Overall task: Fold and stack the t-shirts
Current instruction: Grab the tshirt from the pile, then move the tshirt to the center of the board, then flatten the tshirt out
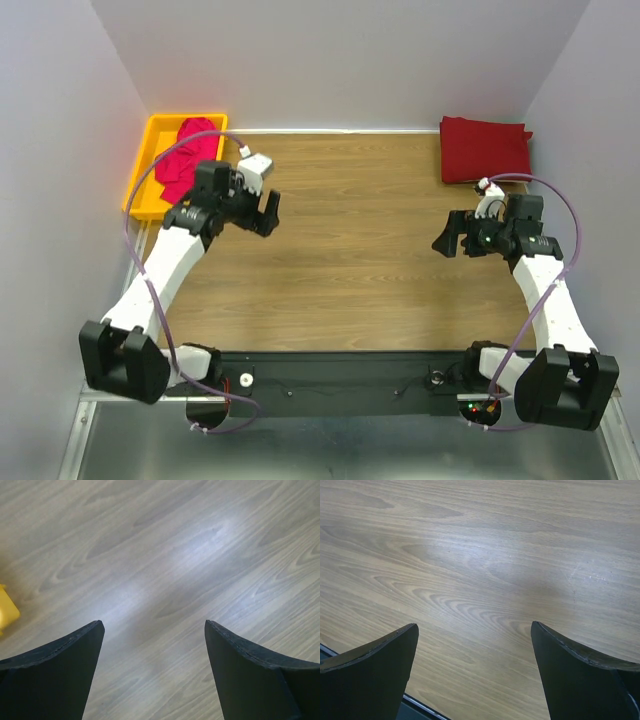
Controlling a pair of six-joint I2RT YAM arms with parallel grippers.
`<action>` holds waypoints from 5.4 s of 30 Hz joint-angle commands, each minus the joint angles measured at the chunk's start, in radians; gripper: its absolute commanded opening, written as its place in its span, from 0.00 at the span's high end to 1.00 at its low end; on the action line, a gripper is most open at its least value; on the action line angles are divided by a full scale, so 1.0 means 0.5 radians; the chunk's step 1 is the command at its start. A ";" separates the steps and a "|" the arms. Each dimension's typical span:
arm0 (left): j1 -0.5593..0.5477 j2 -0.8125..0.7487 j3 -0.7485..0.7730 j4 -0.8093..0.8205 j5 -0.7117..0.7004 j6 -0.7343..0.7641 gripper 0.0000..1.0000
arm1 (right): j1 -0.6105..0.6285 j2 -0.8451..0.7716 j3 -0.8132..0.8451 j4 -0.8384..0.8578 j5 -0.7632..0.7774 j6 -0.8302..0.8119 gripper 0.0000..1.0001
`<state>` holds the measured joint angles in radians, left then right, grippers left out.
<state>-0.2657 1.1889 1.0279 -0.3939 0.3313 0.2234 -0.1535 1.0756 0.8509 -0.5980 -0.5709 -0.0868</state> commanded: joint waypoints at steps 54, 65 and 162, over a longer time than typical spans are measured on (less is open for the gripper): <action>0.903 1.743 2.687 -0.138 0.233 0.203 1.00 | 0.006 0.110 0.081 0.085 -0.045 0.103 0.00; 0.210 1.074 2.418 -0.347 0.518 0.124 1.00 | 0.006 0.113 0.188 0.082 -0.033 0.112 0.00; 0.081 1.567 1.232 0.048 0.662 0.266 0.35 | 0.065 1.531 0.998 -0.163 0.706 -0.676 0.32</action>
<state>-0.2115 1.9297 1.4952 -0.4213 0.5213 0.5117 -0.0677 1.8599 1.3090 -0.7280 -0.2310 -0.4648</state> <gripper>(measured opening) 0.654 0.681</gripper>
